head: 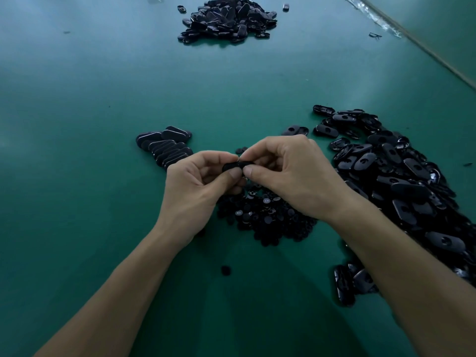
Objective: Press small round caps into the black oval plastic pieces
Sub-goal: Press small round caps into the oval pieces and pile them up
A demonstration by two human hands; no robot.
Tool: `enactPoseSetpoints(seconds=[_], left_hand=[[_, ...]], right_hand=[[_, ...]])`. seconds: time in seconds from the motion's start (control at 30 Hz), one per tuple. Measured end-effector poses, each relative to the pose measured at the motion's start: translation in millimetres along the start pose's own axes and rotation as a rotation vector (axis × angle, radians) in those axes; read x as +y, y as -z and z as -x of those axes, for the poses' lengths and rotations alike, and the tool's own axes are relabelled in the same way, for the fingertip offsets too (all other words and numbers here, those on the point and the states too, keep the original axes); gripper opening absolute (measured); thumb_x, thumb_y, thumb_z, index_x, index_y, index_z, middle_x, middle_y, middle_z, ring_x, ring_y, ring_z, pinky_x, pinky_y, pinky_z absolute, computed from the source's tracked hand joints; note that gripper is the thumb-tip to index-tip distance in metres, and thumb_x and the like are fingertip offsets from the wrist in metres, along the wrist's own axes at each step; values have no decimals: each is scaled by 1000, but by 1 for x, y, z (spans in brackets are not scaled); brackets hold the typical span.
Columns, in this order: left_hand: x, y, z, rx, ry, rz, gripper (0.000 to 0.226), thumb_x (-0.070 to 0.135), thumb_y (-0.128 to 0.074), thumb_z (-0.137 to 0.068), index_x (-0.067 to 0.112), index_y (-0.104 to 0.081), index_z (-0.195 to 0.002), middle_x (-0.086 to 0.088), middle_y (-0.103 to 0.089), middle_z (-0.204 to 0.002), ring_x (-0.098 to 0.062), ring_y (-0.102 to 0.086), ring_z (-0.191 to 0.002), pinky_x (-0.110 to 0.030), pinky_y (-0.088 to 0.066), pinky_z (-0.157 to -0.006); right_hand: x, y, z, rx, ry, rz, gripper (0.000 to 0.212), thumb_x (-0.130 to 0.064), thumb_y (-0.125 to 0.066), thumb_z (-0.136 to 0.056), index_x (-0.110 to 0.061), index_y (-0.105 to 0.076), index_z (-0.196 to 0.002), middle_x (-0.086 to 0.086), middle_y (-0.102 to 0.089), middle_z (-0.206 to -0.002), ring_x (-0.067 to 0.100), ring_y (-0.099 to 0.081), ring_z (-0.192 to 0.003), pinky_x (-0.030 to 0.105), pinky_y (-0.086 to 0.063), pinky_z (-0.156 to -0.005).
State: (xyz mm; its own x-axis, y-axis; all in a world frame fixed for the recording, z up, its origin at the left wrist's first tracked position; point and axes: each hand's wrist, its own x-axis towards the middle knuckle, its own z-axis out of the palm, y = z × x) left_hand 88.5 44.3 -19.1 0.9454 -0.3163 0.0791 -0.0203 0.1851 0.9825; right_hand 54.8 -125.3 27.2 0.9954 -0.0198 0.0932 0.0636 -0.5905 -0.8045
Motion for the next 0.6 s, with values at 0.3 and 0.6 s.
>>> enactPoseSetpoints(seconds=[0.3, 0.6], left_hand=[[-2, -2, 0, -6, 20, -16, 16, 0, -73, -80, 11, -71, -92, 0, -77, -79, -9, -72, -68, -17, -57, -67], [2, -3, 2, 35, -21, -18, 18, -8, -74, -79, 8, -72, -86, -1, -76, -72, -10, -72, -62, -17, -56, -62]], right_hand=[[-5, -2, 3, 22, -32, 51, 7, -14, -74, -81, -22, -74, -82, -9, -72, -65, -2, -66, -63, 12, -50, -59], [-8, 2, 3, 23, -32, 41, 12, -12, -75, -81, -23, -75, -82, -12, -72, -66, -8, -66, -63, 6, -45, -60]])
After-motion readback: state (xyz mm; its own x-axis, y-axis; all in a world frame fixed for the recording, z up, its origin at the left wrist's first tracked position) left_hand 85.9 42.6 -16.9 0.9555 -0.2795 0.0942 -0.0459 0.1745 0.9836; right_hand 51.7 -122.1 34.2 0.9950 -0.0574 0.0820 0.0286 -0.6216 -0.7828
